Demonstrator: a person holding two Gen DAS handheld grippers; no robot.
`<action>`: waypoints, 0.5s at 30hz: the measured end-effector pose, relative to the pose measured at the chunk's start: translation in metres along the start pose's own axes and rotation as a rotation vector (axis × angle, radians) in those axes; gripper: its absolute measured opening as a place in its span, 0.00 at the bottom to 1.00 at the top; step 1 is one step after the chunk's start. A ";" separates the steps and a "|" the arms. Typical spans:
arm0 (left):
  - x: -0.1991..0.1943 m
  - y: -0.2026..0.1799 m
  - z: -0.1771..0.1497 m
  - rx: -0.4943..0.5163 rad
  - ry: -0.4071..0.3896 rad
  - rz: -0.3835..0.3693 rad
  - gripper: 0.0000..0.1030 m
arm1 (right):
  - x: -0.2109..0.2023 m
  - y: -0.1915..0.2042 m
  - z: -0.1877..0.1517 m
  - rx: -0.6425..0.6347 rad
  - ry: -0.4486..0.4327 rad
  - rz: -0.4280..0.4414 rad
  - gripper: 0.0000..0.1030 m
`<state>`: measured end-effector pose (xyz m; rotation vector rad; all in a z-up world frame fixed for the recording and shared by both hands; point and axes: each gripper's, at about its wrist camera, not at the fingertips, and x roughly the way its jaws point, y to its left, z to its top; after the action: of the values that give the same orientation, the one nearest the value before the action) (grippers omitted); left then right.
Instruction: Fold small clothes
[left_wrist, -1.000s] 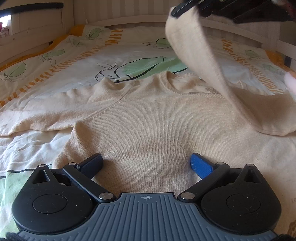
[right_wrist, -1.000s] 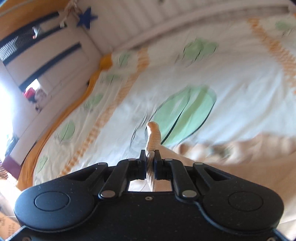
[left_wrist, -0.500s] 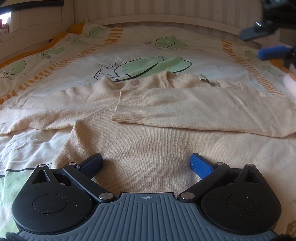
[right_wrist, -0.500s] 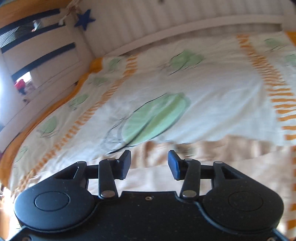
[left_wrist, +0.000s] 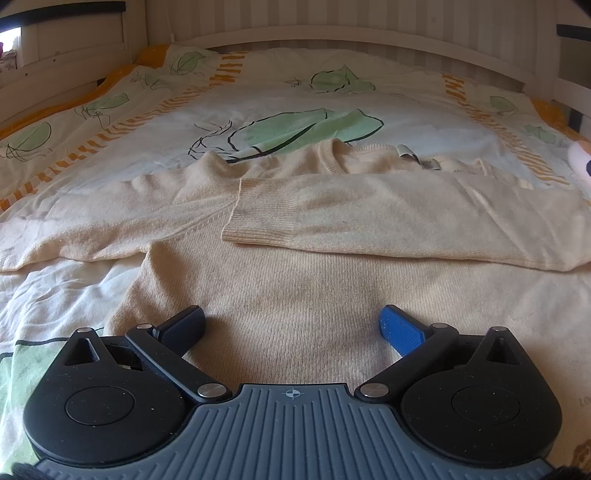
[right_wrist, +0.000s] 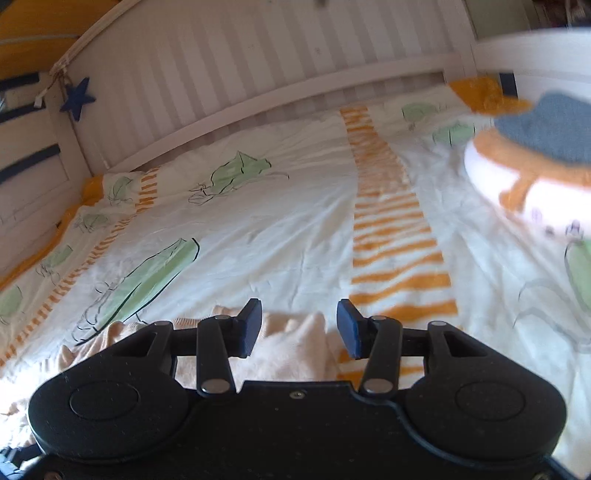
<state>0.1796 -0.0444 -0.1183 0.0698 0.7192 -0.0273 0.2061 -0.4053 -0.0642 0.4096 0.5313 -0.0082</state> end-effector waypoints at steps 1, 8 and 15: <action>0.000 0.000 0.001 0.000 0.005 0.000 1.00 | 0.003 -0.006 -0.003 0.026 0.015 0.017 0.54; -0.013 0.006 0.012 -0.012 0.012 -0.012 0.83 | 0.020 -0.016 -0.015 0.081 0.096 0.099 0.12; -0.011 0.013 0.052 -0.068 -0.041 0.003 0.83 | 0.020 0.039 -0.028 -0.112 0.128 0.200 0.12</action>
<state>0.2065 -0.0349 -0.0709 0.0050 0.6788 -0.0008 0.2144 -0.3569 -0.0813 0.3541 0.6122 0.2403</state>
